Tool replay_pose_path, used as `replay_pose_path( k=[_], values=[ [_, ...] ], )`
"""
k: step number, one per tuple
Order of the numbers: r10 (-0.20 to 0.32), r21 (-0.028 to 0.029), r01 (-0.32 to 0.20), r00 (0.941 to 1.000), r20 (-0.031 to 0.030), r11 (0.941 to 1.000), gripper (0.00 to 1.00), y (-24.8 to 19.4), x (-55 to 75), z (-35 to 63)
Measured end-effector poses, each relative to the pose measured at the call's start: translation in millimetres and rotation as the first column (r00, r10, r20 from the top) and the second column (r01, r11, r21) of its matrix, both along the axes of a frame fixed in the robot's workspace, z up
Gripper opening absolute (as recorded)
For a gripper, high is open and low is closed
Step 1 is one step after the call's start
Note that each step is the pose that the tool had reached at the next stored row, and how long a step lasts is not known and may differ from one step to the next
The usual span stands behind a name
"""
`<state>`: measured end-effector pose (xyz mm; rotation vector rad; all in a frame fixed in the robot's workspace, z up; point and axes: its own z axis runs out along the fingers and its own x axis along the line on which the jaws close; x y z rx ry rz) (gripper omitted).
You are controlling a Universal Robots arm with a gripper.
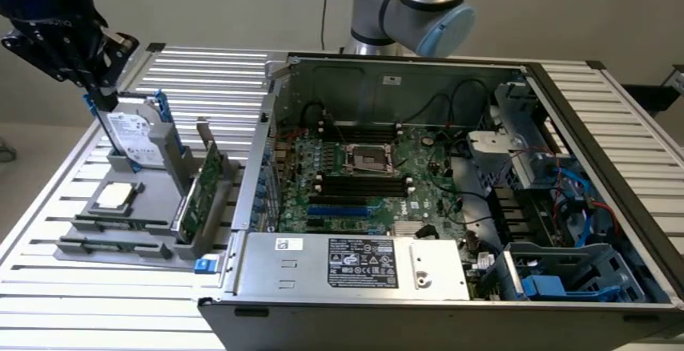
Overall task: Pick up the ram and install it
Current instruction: 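Reach for the ram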
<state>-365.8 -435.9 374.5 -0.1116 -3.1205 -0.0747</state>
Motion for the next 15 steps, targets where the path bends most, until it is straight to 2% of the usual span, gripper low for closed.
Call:
replay_pose_path(
  k=[15],
  values=[
    [0.000,0.0000,0.000,1.0000,0.0000,1.0000,0.11,-33.0,-11.9,0.0]
  ],
)
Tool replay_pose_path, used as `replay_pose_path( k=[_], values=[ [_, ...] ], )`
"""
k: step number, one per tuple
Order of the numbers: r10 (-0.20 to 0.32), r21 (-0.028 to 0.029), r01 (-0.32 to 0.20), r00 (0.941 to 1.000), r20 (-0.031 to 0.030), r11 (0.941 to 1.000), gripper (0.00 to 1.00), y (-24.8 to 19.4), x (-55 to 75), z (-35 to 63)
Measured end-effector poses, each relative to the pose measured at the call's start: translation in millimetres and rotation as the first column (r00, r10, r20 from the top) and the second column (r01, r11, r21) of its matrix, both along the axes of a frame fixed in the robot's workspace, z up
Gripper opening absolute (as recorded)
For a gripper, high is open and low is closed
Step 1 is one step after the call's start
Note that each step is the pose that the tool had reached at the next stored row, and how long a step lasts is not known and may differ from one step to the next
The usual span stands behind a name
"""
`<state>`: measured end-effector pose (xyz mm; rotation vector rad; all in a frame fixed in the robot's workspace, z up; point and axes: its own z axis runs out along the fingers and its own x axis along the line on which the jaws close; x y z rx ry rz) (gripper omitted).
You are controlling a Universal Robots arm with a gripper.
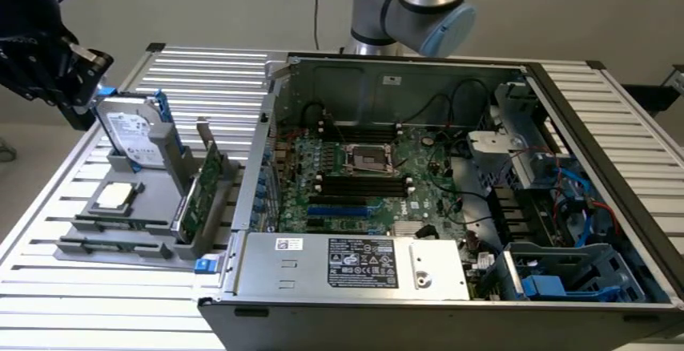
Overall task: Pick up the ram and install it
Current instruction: 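Reach for the ram, then pick up the ram and move it above insertion slot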
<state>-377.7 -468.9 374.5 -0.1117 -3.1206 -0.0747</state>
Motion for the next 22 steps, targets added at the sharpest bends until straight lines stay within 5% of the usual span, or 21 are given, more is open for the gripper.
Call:
replay_pose_path(
  k=[5,22],
  values=[
    [0.000,0.0000,0.000,1.0000,0.0001,1.0000,0.11,-10.9,-3.1,0.0],
    [0.000,-0.0002,0.000,1.0000,-0.0002,1.0000,0.11,-11.0,-3.3,0.1]
  ],
)
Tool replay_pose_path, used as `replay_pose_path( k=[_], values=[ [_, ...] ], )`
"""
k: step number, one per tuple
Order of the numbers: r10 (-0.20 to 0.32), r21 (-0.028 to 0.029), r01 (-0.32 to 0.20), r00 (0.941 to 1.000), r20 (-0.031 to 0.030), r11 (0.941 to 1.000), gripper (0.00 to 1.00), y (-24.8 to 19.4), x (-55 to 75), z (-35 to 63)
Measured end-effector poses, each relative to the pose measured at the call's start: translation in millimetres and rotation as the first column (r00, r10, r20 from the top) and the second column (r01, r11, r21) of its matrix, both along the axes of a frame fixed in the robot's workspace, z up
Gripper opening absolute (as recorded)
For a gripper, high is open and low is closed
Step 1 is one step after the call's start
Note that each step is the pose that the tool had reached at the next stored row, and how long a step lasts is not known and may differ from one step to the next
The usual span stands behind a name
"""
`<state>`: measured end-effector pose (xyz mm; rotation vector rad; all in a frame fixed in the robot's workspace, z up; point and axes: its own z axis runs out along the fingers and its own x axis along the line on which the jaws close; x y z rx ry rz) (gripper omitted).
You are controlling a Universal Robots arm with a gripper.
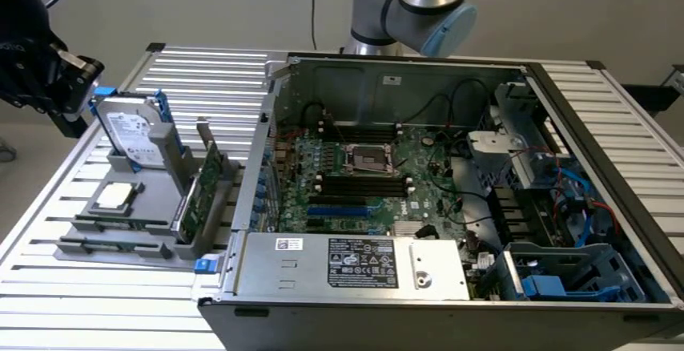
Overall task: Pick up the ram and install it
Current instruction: 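Pick up the ram and move it above insertion slot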
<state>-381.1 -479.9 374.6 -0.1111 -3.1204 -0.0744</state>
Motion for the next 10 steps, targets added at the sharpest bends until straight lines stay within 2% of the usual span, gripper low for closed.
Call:
replay_pose_path(
  k=[2,5,10],
  values=[
    [0.012,0.0002,-0.012,0.9999,0.0002,0.9999,0.11,0.0,-0.6,-0.1],
    [0.057,0.0002,-0.057,0.9984,0.0002,0.9984,0.11,-0.1,-0.8,-0.1],
    [0.148,0.0000,-0.148,0.9890,0.0002,0.9890,0.11,0.0,-0.9,-0.1]
  ],
)
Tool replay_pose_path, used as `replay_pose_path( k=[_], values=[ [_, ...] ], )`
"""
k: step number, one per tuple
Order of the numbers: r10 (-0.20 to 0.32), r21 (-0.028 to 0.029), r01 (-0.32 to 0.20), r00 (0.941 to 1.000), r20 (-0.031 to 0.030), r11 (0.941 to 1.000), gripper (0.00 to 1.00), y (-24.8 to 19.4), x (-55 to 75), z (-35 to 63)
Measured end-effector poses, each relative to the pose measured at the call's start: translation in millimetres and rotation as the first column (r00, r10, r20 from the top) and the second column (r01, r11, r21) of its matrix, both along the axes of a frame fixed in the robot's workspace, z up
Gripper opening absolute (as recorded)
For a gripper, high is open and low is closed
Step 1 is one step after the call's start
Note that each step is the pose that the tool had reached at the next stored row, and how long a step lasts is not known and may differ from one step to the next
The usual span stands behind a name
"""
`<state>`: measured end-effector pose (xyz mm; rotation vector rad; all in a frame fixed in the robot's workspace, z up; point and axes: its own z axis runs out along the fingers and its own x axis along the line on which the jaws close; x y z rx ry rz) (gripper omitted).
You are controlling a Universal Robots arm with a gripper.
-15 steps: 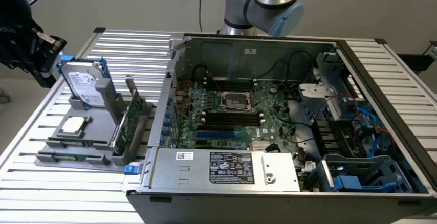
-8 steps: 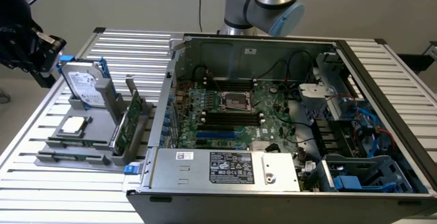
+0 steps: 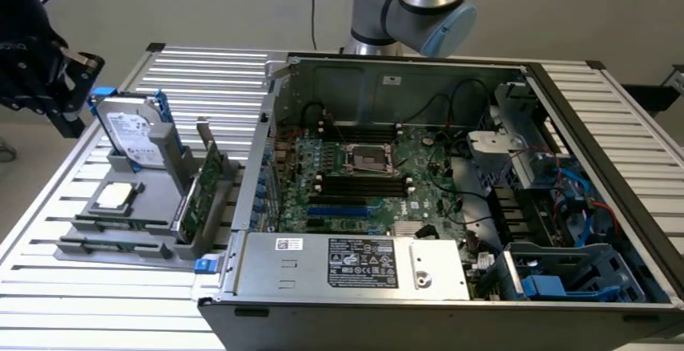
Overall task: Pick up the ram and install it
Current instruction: 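Pick up the ram and move it above insertion slot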
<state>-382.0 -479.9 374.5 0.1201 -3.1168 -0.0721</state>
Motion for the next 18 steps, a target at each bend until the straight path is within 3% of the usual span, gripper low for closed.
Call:
replay_pose_path(
  k=[5,9,14,18],
  values=[
    [0.091,0.0000,-0.091,0.9959,0.0000,0.9959,0.11,0.0,0.1,-0.1],
    [0.163,0.0000,-0.163,0.9866,0.0000,0.9866,0.11,0.0,0.1,-0.1],
    [0.252,0.0001,-0.252,0.9676,0.0000,0.9676,0.11,0.0,0.1,-0.2],
    [0.321,0.0000,-0.321,0.9469,0.0000,0.9469,0.11,-0.1,0.1,-0.2]
  ],
)
